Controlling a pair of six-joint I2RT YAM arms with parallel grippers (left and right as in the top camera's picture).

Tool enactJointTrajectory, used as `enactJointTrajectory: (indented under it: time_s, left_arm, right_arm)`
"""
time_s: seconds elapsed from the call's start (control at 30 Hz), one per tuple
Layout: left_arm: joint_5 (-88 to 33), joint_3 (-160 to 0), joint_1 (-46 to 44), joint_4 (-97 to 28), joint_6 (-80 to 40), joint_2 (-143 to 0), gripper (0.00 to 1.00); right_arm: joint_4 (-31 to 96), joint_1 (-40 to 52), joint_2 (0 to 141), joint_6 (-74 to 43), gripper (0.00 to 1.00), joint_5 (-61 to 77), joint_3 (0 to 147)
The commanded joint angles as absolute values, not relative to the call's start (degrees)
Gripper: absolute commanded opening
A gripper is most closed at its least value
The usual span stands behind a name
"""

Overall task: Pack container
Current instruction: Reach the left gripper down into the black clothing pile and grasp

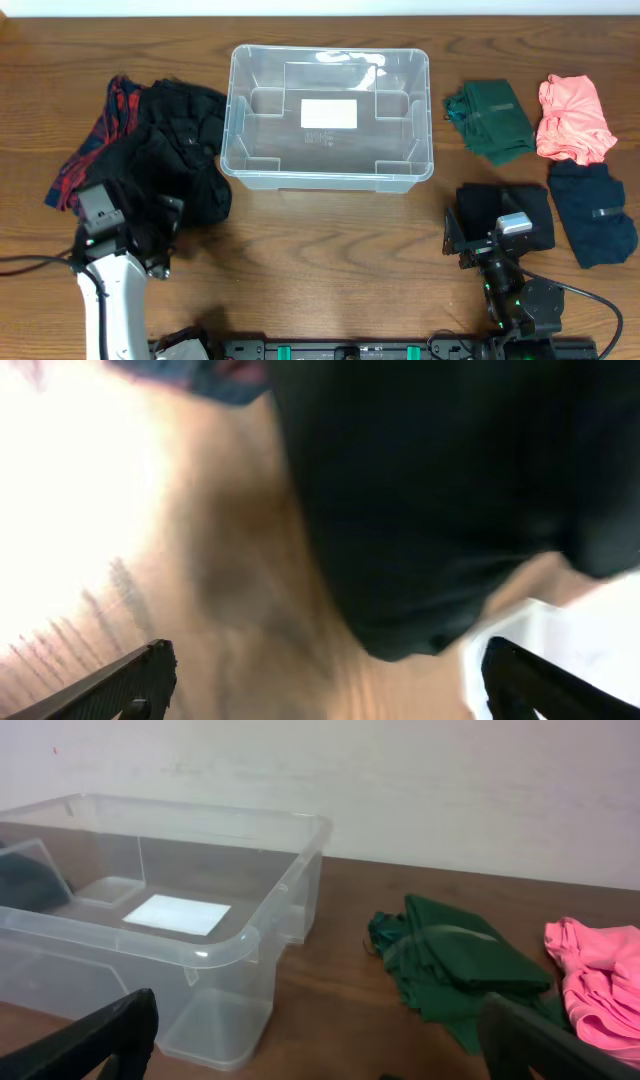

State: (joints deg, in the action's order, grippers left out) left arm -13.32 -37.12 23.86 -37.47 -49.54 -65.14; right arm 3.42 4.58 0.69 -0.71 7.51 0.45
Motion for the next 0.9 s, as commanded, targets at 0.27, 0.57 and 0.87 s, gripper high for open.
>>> enactJointTrajectory:
  time_s: [0.27,0.57,0.87]
  left_arm:
    - [-13.5,-24.0,24.0,-21.6,-52.5,-63.2,0.98]
    - [-13.0,-15.2,24.0,-0.1,-53.7,-63.4,0.98]
    - [-12.6,-15.1,24.0,12.1,-53.7,-66.5,0.98]
  right_arm:
    - [3.6,4.2,0.3,-0.1,0.99,7.3,0.3]
    - [3.6,4.2,0.3,-0.1,0.99,7.3,0.3]
    - [3.6,4.2,0.3,-0.1,0.99,7.3,0.3]
